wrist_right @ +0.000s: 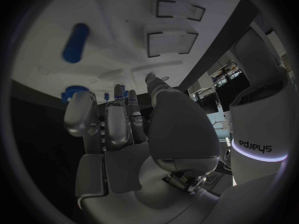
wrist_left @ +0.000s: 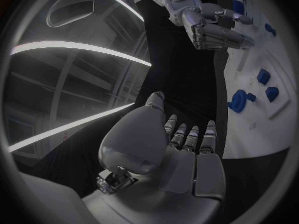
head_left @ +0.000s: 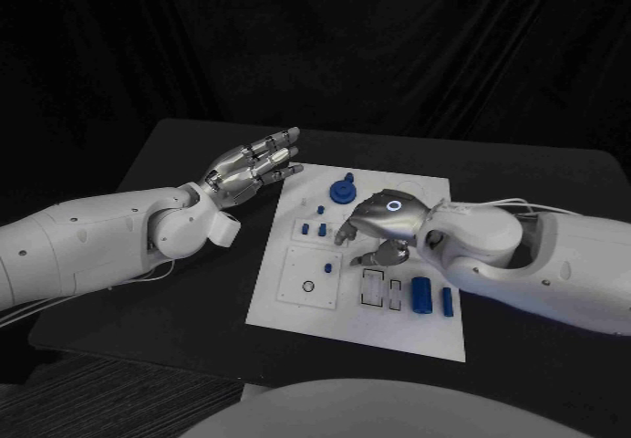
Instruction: Assemble the parts on the task board
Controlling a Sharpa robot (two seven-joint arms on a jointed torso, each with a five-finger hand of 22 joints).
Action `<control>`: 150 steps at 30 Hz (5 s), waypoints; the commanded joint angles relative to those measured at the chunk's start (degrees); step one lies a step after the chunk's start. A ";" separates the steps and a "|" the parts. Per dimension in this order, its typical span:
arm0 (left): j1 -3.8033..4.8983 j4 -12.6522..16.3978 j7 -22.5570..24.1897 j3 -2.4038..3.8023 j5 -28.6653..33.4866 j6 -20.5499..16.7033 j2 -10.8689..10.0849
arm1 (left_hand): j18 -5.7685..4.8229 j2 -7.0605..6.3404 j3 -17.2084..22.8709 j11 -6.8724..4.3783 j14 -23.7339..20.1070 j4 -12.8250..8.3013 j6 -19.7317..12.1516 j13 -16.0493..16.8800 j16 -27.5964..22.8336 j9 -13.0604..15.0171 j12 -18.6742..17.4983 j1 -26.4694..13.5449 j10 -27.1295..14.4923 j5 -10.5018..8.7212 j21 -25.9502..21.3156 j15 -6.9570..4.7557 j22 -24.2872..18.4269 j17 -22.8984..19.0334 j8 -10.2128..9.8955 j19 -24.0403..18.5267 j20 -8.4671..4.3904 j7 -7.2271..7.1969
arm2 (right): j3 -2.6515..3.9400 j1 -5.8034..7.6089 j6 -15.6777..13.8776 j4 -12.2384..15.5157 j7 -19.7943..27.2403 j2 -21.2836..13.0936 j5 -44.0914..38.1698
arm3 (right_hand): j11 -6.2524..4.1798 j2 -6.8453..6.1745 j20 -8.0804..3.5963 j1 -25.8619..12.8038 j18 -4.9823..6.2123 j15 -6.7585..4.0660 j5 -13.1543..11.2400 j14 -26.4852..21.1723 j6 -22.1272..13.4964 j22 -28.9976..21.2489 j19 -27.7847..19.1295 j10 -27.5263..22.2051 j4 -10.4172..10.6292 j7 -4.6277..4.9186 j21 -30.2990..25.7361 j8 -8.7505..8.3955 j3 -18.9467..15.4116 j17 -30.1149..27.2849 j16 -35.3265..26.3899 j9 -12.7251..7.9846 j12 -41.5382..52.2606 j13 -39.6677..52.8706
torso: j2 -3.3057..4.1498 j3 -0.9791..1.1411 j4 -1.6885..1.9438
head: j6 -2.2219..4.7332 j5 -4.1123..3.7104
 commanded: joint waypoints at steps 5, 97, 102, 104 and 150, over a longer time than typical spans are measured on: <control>-0.11 0.03 0.77 0.05 0.23 0.10 -0.10 | 0.14 0.26 0.22 -1.33 -0.18 0.08 0.28 -0.09 -0.03 0.10 0.37 1.05 -0.97 1.16 -0.03 0.29 -0.05 -0.06 0.27 -0.01 0.23 0.93 | 0.10 4.29 -1.79 -0.64 -0.78 -4.72 5.91 | 0.19 -2.18 0.13 4.05 0.45 -0.11 0.44 1.57 -2.46 8.25 0.66 -8.95 3.84 -0.84 -0.95 -1.94 -4.22 -1.16 -1.44 -2.06 -4.25 -4.17 | -0.07 0.00 0.01 | 0.00 -0.33; -1.44 -0.95 -0.85 0.05 0.22 1.50 0.72 | 0.09 2.36 3.58 0.43 0.23 -2.92 2.06 0.20 0.34 0.28 2.84 4.38 -0.76 6.72 -0.15 0.90 -0.95 0.07 0.52 0.32 0.49 1.63 | 0.09 4.59 -6.57 3.46 3.69 -10.25 8.89 | -2.04 3.52 -0.88 12.58 0.43 -0.83 13.21 1.24 10.09 8.49 0.40 9.55 -5.98 5.65 -2.77 11.29 6.23 -0.88 -2.56 6.51 6.38 -0.34 | -0.10 -0.02 -0.03 | 0.00 -0.29; -1.52 -1.10 -0.82 0.05 0.22 1.42 0.89 | 0.08 2.38 3.61 0.45 0.20 -2.90 2.07 0.20 0.31 0.28 2.84 4.36 -0.77 6.69 -0.17 0.89 -1.03 0.05 0.51 0.27 0.49 1.65 | 0.09 5.90 -6.20 5.78 3.62 -10.05 8.89 | -2.03 3.46 -0.81 12.60 0.41 -0.72 13.32 1.25 10.02 8.51 0.40 9.59 -6.05 5.69 -2.72 11.28 6.27 -0.83 -2.52 6.57 6.40 -0.33 | -0.15 -0.05 -0.01 | 0.00 -0.56; -1.57 -1.17 -0.79 0.05 0.22 1.48 1.02 | 0.08 2.40 3.63 0.48 0.17 -2.85 2.02 0.19 0.29 0.27 2.85 4.30 -0.79 6.61 -0.19 0.86 -1.07 0.04 0.50 0.24 0.47 1.67 | 0.09 6.24 -5.29 6.59 3.59 -9.24 8.89 | -2.02 3.41 -0.78 12.59 0.40 -0.67 13.38 1.25 9.98 8.51 0.40 9.60 -6.07 5.71 -2.70 11.27 6.28 -0.81 -2.52 6.60 6.40 -0.33 | -0.17 -0.05 -0.04 | 0.00 -0.53; -2.00 -2.15 -0.91 0.06 0.23 1.63 1.65 | 0.10 2.69 3.82 0.72 0.04 -0.49 2.34 0.17 0.23 0.28 3.34 2.37 -1.14 5.01 -0.27 0.63 -1.49 0.02 0.52 0.09 0.21 1.70 | 0.11 0.31 7.31 -1.11 1.58 14.22 -0.85 | -1.22 2.78 -0.11 12.41 0.48 -0.12 16.11 1.19 8.71 8.54 0.08 9.17 -7.91 6.44 -2.47 9.15 8.33 0.11 -1.83 7.37 5.61 -0.37 | -0.05 0.04 -0.12 | 0.00 0.42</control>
